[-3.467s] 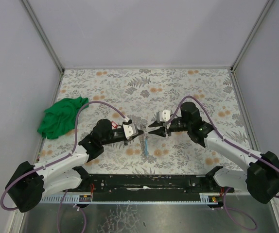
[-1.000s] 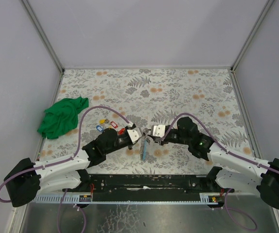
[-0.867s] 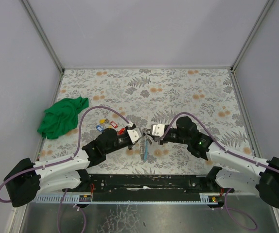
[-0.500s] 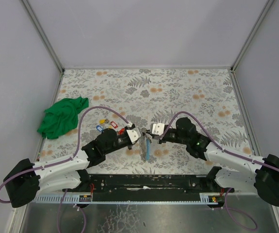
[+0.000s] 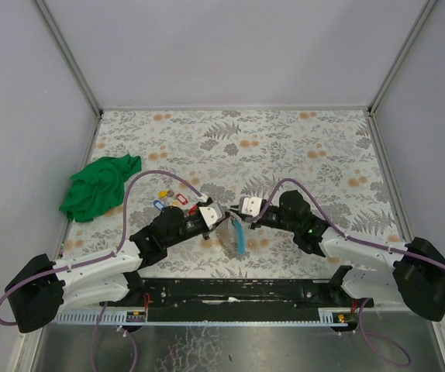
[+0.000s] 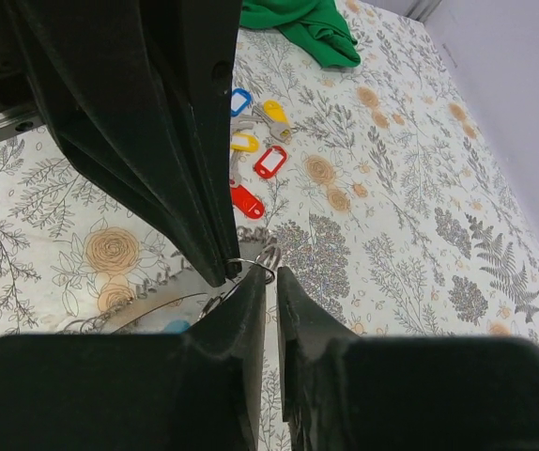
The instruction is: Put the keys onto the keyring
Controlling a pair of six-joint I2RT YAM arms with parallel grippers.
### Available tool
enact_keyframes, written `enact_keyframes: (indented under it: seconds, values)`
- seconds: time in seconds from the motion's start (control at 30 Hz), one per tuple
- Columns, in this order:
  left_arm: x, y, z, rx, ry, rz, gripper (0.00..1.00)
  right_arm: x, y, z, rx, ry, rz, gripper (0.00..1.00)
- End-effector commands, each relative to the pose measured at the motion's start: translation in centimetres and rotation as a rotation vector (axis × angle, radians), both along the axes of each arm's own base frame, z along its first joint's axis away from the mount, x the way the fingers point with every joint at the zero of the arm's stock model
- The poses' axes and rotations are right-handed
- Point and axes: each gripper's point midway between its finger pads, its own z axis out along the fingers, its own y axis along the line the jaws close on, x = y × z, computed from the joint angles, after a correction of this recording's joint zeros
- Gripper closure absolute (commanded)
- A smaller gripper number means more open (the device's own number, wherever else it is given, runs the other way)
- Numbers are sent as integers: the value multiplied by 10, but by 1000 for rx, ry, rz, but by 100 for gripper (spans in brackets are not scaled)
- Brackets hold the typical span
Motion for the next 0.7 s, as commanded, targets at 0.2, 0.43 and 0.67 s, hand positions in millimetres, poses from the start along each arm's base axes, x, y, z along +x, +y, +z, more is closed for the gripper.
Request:
enact_keyframes:
  seconds: [0.2, 0.43, 0.67]
  values:
    - [-8, -12, 33, -119, -53, -68, 100, 3, 6, 25, 113, -41, 9, 77]
    - [-8, -10, 32, -113, -53, -69, 100, 1, 5, 21, 102, -48, 17, 77]
    - [-11, -7, 32, -137, -43, -73, 93, 8, 3, 26, 130, -64, -15, 93]
